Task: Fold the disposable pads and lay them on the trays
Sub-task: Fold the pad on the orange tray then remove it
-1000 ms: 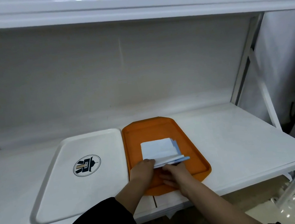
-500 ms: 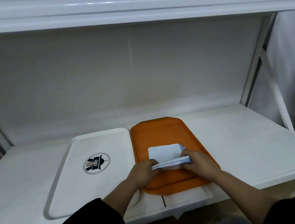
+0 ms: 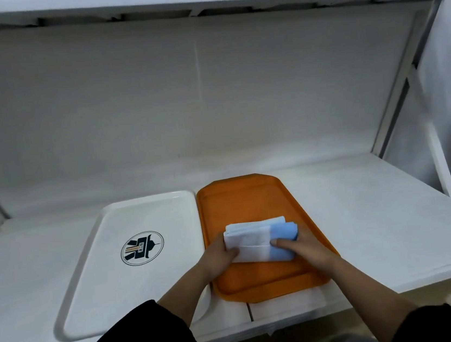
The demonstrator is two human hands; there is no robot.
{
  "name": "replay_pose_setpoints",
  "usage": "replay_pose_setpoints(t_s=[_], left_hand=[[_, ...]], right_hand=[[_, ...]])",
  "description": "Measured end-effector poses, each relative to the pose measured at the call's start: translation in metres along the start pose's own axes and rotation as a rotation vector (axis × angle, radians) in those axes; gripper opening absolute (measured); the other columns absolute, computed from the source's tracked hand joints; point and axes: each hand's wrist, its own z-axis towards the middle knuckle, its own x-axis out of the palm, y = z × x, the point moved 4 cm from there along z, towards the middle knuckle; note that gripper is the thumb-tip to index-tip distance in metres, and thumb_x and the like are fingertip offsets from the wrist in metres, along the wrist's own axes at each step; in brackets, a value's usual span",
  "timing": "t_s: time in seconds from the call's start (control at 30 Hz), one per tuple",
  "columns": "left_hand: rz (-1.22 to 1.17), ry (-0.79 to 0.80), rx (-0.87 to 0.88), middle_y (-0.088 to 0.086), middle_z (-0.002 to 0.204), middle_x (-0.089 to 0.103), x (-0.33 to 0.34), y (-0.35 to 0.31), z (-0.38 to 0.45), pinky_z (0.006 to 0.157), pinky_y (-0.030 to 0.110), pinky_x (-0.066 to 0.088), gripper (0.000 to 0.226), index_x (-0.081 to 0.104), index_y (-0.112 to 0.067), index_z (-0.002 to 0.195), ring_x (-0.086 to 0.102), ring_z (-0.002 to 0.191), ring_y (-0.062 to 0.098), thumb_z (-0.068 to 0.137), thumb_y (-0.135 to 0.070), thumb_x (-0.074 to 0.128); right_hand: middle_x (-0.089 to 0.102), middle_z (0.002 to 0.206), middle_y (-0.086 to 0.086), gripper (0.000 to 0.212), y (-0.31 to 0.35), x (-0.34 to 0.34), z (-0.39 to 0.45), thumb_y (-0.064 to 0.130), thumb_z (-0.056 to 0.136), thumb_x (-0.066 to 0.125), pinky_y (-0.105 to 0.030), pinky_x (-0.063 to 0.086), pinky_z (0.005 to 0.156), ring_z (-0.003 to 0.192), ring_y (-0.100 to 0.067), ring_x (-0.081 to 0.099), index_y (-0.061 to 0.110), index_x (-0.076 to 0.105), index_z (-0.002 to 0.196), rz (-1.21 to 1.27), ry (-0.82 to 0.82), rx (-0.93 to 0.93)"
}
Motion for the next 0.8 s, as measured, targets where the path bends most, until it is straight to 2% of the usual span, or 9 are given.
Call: replay_pose_setpoints(t_s=[0.1,0.23,0.4,0.5,0.63,0.73,0.8], left_hand=[[0.005,-0.024,-0.057,0.009,0.146,0.041,0.001,0.006,0.012,0.108,0.034,0.037,0.055,0.029,-0.014,0.144,0.043,0.131,0.025,0.096,-0.027,0.051],[0.133,-0.083,-0.130,0.010,0.139,0.049,0.002,0.011,0.028,0.101,0.039,0.044,0.056,0.030,-0.012,0.143,0.051,0.123,0.028,0.096,-0.036,0.049],[0.259,-0.191,-0.178,0.013,0.124,0.056,0.004,0.017,0.041,0.091,0.041,0.050,0.048,0.033,-0.009,0.135,0.058,0.109,0.029,0.096,-0.034,0.048],[0.334,-0.248,-0.136,0.013,0.136,0.044,0.008,0.015,0.045,0.091,0.040,0.048,0.052,0.022,-0.015,0.143,0.056,0.112,0.029,0.098,-0.028,0.044],[0.521,-0.243,-0.070,0.014,0.141,0.029,0.015,0.013,0.044,0.087,0.037,0.051,0.062,-0.001,-0.024,0.152,0.058,0.105,0.029,0.101,-0.023,0.035],[0.820,-0.275,0.024,0.012,0.153,0.014,0.012,0.007,0.043,0.102,0.037,0.040,0.063,-0.002,-0.030,0.151,0.038,0.130,0.029,0.101,-0.023,0.035],[0.985,-0.206,0.137,0.007,0.159,0.003,0.016,0.002,0.047,0.114,0.042,0.023,0.057,0.006,-0.029,0.151,0.016,0.143,0.029,0.101,-0.027,0.033]], right_hand=[[0.061,0.108,0.008,0.039,-0.007,0.001,0.006,0.025,0.090,0.062,-0.021,0.049,0.077,0.098,-0.008,0.059,0.024,0.048,0.127,-0.013,0.040,0.025],[0.060,0.119,-0.003,0.041,-0.013,0.003,0.024,0.028,0.096,0.052,-0.022,0.044,0.076,0.099,-0.014,0.057,0.016,0.044,0.133,-0.228,-0.086,-0.018],[0.062,0.106,-0.008,0.039,-0.021,0.008,0.040,0.033,0.097,0.047,-0.015,0.034,0.056,0.082,-0.012,0.052,0.012,0.045,0.130,-0.529,-0.227,-0.041],[0.063,0.104,-0.007,0.039,-0.026,0.011,0.047,0.036,0.098,0.045,-0.021,0.036,0.057,0.080,-0.013,0.053,0.014,0.044,0.130,-0.621,-0.264,-0.020],[0.061,0.110,-0.008,0.043,-0.031,0.011,0.055,0.035,0.097,0.047,-0.024,0.039,0.066,0.086,-0.017,0.056,0.013,0.039,0.133,-0.648,-0.310,0.002],[0.053,0.127,-0.011,0.049,-0.029,0.012,0.056,0.033,0.097,0.049,-0.023,0.041,0.072,0.102,-0.023,0.058,0.012,0.033,0.138,-0.629,-0.325,-0.048],[0.041,0.139,-0.010,0.056,-0.027,0.011,0.055,0.035,0.096,0.050,-0.025,0.045,0.079,0.111,-0.023,0.055,0.015,0.028,0.143,-0.672,-0.371,-0.092]])
